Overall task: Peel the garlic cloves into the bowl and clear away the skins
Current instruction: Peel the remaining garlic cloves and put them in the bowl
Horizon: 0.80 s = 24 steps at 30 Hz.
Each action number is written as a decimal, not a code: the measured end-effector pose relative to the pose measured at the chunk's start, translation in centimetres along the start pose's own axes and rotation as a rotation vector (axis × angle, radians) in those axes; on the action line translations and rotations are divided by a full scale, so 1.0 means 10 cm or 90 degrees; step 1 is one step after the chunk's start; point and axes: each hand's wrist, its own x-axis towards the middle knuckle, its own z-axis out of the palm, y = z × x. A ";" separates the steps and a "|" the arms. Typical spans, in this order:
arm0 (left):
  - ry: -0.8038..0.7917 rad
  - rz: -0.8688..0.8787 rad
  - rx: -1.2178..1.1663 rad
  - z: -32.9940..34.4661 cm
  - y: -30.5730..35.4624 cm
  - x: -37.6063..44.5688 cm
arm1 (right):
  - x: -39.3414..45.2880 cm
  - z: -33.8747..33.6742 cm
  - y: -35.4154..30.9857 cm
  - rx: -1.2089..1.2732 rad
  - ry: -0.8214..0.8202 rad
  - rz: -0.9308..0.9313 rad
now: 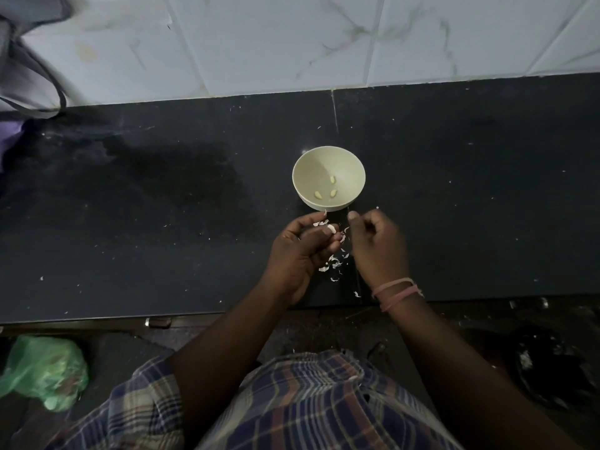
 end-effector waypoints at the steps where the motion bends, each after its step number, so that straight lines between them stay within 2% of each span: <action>1: -0.002 0.002 0.001 -0.02 0.01 0.00 | -0.02 0.02 -0.01 0.011 -0.006 0.000; 7: -0.016 0.028 0.036 -0.11 0.01 0.02 | -0.13 0.03 -0.06 0.004 -0.007 -0.054; 11: 0.000 0.035 0.044 -0.12 -0.01 0.06 | -0.14 0.06 -0.12 0.031 0.024 -0.034; 16: 0.023 0.041 0.034 -0.11 -0.05 0.11 | -0.07 0.09 -0.13 0.004 -0.024 -0.081; 24: 0.024 0.042 0.047 -0.13 0.01 0.15 | 0.03 0.14 -0.16 0.019 -0.054 -0.058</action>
